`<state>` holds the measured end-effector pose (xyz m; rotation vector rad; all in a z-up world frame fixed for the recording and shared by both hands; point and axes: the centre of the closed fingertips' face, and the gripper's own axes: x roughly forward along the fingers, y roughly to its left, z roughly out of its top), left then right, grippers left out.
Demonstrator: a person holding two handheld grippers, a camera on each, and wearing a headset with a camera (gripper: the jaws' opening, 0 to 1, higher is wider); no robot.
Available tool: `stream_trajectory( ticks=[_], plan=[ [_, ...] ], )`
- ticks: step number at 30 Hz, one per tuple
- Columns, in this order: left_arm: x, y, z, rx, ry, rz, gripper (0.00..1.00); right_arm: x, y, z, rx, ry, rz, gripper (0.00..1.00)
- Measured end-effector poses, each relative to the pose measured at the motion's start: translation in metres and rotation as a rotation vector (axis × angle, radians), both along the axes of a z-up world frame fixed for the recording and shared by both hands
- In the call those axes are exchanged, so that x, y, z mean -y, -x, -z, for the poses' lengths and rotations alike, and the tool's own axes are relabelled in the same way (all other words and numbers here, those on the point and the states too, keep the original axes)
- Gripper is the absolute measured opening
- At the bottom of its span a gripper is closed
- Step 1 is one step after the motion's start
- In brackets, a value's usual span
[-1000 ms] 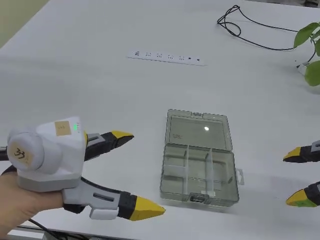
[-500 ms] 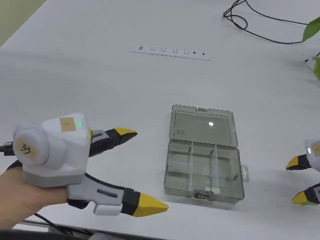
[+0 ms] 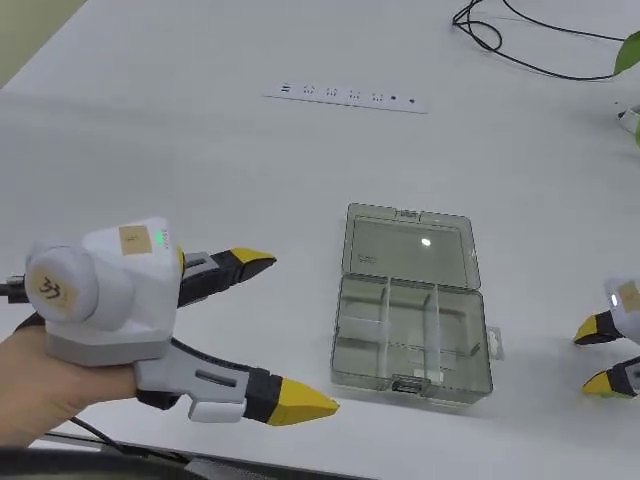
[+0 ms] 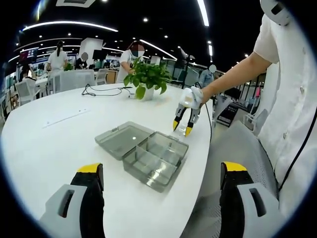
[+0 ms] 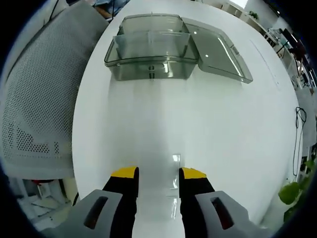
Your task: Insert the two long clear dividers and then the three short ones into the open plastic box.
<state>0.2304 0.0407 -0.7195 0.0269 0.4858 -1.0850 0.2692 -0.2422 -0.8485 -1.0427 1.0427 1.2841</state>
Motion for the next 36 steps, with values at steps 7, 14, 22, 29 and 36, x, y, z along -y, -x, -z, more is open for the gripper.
stream_trajectory(
  ticks=[7, 14, 22, 29, 36],
  plan=[
    [-0.001, -0.001, -0.001, 0.004, -0.004, 0.003, 1.0, 0.0, 0.0, -0.001, 0.008, 0.002, 0.003, 0.32],
    [-0.001, -0.003, -0.006, 0.009, -0.008, 0.007, 1.0, -0.012, 0.0, -0.023, 0.058, -0.045, 0.017, 0.32],
    [0.013, -0.009, -0.017, -0.014, 0.021, 0.007, 0.96, -0.045, 0.005, -0.073, 0.158, -0.114, 0.0, 0.32],
    [0.036, -0.011, -0.033, -0.114, 0.132, -0.022, 0.84, -0.072, 0.012, -0.107, 0.224, -0.171, -0.024, 0.32],
    [0.071, -0.003, -0.047, -0.265, 0.276, -0.022, 0.65, -0.106, 0.026, -0.137, 0.272, -0.224, -0.049, 0.32]
  ],
)
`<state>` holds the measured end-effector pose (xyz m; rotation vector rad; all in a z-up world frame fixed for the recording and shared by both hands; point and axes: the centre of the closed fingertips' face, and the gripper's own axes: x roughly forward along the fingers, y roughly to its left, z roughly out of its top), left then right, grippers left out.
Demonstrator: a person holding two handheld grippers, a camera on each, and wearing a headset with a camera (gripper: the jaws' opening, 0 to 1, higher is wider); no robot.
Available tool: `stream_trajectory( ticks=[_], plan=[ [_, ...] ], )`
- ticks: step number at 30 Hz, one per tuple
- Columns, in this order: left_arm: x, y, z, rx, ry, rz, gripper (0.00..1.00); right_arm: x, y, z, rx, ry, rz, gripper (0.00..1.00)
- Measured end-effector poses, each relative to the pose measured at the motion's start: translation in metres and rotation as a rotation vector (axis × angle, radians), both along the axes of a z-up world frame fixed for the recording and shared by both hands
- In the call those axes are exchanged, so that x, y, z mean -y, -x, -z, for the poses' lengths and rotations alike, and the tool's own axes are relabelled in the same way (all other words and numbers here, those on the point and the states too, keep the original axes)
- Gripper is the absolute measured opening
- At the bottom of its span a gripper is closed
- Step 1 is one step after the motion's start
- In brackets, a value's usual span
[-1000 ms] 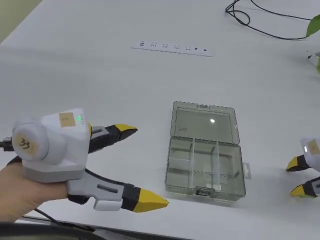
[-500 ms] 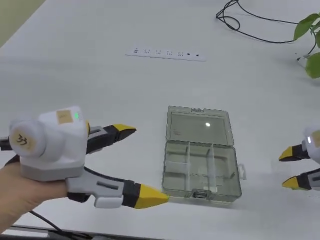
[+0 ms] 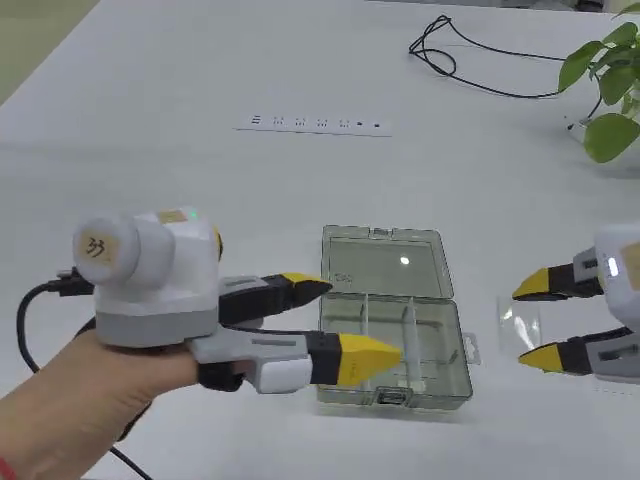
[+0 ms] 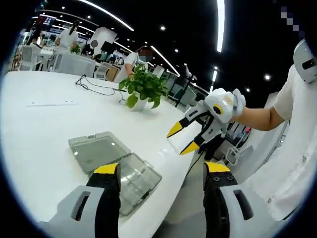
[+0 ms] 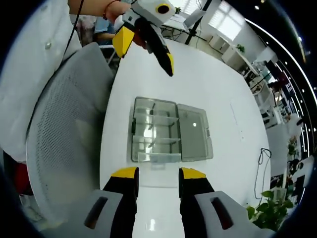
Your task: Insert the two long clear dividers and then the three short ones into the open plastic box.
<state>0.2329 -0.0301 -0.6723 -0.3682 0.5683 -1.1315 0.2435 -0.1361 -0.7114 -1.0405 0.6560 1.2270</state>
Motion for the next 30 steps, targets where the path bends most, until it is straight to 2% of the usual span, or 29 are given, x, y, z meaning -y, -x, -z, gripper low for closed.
stream_trajectory(
  ticks=[2, 4, 5, 7, 12, 15, 17, 23, 30],
  plan=[
    [0.009, 0.003, 0.001, -0.03, 0.004, 0.003, 0.6, -0.009, 0.005, -0.007, 0.011, -0.007, -0.009, 0.32],
    [0.017, 0.005, 0.0, -0.037, 0.018, 0.005, 0.57, -0.017, 0.008, -0.014, 0.023, -0.012, -0.013, 0.32],
    [0.023, 0.007, 0.0, -0.07, 0.033, 0.009, 0.55, -0.02, 0.011, -0.018, 0.028, -0.014, -0.016, 0.32],
    [0.031, 0.01, 0.0, -0.105, 0.051, 0.014, 0.51, -0.029, 0.015, -0.025, 0.039, -0.023, -0.027, 0.32],
    [0.041, 0.01, 0.002, -0.151, 0.069, 0.002, 0.4, -0.041, 0.022, -0.035, 0.06, -0.028, -0.041, 0.32],
    [0.046, 0.009, -0.003, -0.224, 0.136, -0.024, 0.29, -0.047, 0.026, -0.039, 0.065, -0.034, -0.046, 0.32],
    [0.048, 0.01, -0.003, -0.226, 0.14, -0.018, 0.24, -0.05, 0.028, -0.041, 0.067, -0.038, -0.05, 0.32],
    [0.059, 0.017, -0.003, -0.242, 0.137, 0.009, 0.19, -0.056, 0.032, -0.046, 0.074, -0.049, -0.055, 0.32],
    [0.061, 0.02, -0.002, -0.24, 0.137, 0.017, 0.13, -0.058, 0.033, -0.047, 0.075, -0.047, -0.06, 0.32]
  ],
)
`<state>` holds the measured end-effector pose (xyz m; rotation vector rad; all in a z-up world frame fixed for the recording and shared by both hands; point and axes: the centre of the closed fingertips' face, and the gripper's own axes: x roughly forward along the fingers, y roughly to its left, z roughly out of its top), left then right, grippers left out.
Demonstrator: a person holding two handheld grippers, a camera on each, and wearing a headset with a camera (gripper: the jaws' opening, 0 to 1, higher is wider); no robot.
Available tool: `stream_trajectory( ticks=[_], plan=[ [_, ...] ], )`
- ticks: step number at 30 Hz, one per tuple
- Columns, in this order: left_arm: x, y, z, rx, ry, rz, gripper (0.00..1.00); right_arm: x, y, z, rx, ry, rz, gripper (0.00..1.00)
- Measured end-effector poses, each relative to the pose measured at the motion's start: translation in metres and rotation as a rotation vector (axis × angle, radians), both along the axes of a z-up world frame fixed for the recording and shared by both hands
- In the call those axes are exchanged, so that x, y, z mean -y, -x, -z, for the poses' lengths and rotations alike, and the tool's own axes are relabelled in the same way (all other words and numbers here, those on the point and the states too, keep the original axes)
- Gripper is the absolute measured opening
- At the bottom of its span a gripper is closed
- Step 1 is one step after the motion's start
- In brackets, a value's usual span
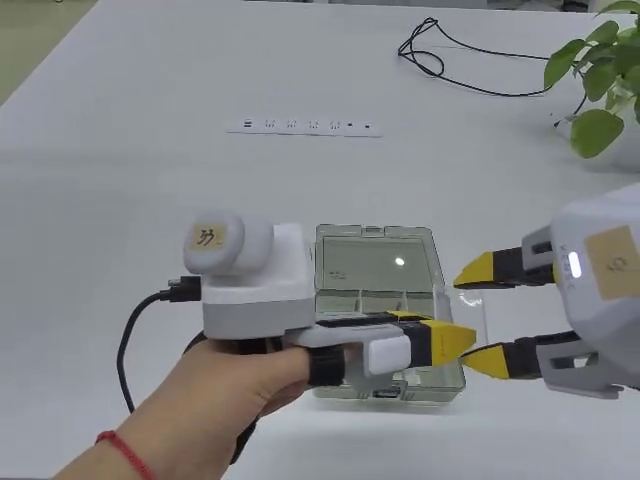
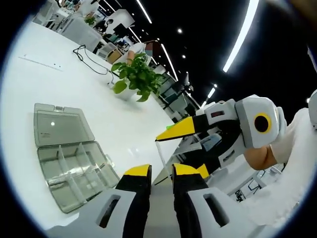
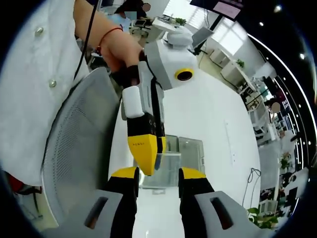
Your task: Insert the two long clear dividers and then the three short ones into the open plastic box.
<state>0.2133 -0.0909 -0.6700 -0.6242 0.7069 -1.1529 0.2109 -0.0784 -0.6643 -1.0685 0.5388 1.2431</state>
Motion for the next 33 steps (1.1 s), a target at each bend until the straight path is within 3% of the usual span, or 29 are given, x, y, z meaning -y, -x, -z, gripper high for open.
stream_trajectory(
  ticks=[9, 22, 33],
  plan=[
    [0.0033, 0.0043, -0.0023, -0.004, 0.011, 0.015, 0.04, -0.0002, 0.0011, -0.0019, 0.003, 0.008, -0.001, 0.32],
    [0.0033, 0.0063, -0.0034, -0.017, 0.024, 0.016, 0.0, -0.001, 0.0026, -0.0035, 0.014, 0.024, -0.008, 0.32],
    [0.0046, 0.0095, -0.0045, -0.061, 0.057, -0.003, 0.0, -0.001, 0.0057, -0.0037, 0.032, 0.045, -0.028, 0.33]
  ],
)
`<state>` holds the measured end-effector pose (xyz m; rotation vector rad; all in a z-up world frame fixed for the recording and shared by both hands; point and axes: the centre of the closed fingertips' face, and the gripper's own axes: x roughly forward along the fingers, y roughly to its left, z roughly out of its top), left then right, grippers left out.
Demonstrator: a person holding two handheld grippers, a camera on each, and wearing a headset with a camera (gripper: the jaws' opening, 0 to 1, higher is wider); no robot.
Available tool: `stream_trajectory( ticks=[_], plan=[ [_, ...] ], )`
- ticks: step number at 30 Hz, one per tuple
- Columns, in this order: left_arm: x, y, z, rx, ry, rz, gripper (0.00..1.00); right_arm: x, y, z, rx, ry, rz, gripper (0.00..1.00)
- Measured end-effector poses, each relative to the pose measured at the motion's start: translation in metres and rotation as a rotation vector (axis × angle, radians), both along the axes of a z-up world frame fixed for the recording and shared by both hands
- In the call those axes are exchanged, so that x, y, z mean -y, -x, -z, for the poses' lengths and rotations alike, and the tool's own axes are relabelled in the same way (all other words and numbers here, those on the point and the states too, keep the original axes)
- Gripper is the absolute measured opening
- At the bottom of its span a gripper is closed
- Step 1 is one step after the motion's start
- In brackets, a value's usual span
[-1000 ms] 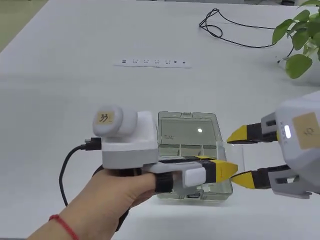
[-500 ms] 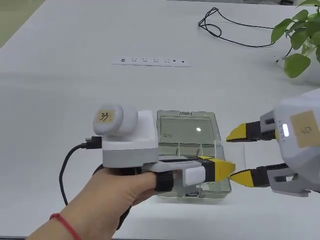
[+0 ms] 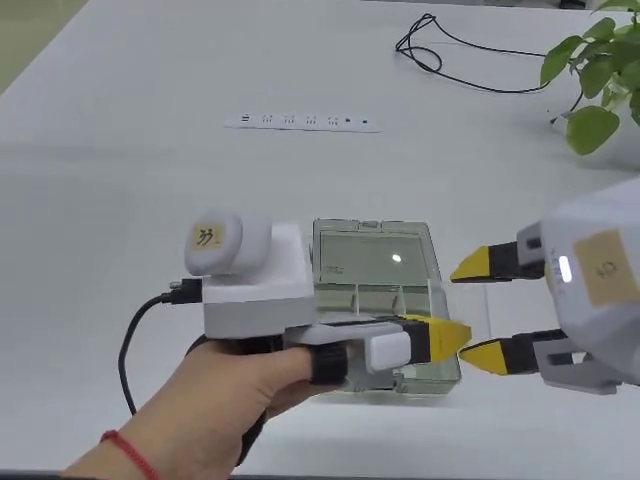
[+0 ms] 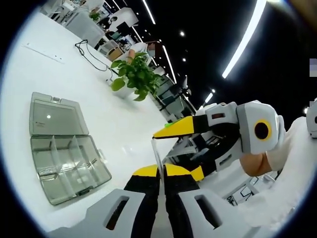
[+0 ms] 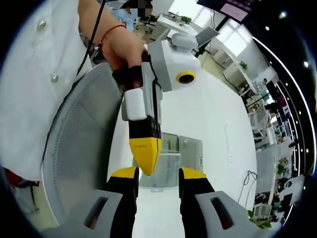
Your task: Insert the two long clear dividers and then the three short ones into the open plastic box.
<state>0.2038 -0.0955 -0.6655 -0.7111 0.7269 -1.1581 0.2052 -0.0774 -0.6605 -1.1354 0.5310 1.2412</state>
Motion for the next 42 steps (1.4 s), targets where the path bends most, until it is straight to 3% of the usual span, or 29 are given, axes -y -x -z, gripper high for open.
stream_trajectory(
  ticks=[5, 9, 10, 12, 15, 18, 21, 22, 24, 28, 35, 42],
  plan=[
    [-0.001, -0.001, 0.0, -0.02, 0.015, -0.016, 0.0, 0.0, -0.001, -0.001, 0.02, 0.002, -0.01, 0.34],
    [-0.003, -0.004, 0.002, 0.02, -0.01, -0.016, 0.0, 0.0, -0.004, -0.006, 0.009, -0.016, 0.003, 0.35],
    [-0.005, -0.006, 0.002, 0.049, -0.017, -0.016, 0.0, 0.0, -0.005, -0.01, 0.002, -0.031, 0.009, 0.36],
    [-0.008, -0.005, 0.001, 0.115, -0.044, 0.007, 0.0, 0.001, -0.004, -0.018, -0.072, -0.1, 0.037, 0.36],
    [-0.01, -0.001, -0.002, 0.218, -0.07, 0.051, 0.0, 0.007, -0.006, -0.026, -0.153, -0.142, 0.056, 0.33],
    [-0.01, 0.006, -0.008, 0.36, -0.091, 0.114, 0.0, 0.009, -0.003, -0.032, -0.256, -0.188, 0.061, 0.28],
    [-0.009, 0.014, -0.012, 0.457, -0.104, 0.174, 0.0, 0.009, 0.004, -0.035, -0.351, -0.205, 0.023, 0.24],
    [-0.008, 0.016, -0.014, 0.509, -0.111, 0.193, 0.0, 0.008, 0.008, -0.035, -0.381, -0.21, 0.014, 0.23],
    [-0.007, 0.022, -0.015, 0.571, -0.12, 0.228, 0.0, 0.006, 0.015, -0.032, -0.439, -0.213, -0.013, 0.18],
    [-0.006, 0.033, -0.017, 0.652, -0.118, 0.289, 0.0, 0.003, 0.025, -0.028, -0.506, -0.202, -0.051, 0.15],
    [-0.006, 0.041, -0.017, 0.677, -0.115, 0.319, 0.0, -0.001, 0.04, -0.024, -0.602, -0.196, -0.091, 0.07],
    [-0.008, 0.045, -0.017, 0.69, -0.106, 0.33, 0.0, -0.002, 0.044, -0.024, -0.629, -0.205, -0.103, 0.03]
  ],
)
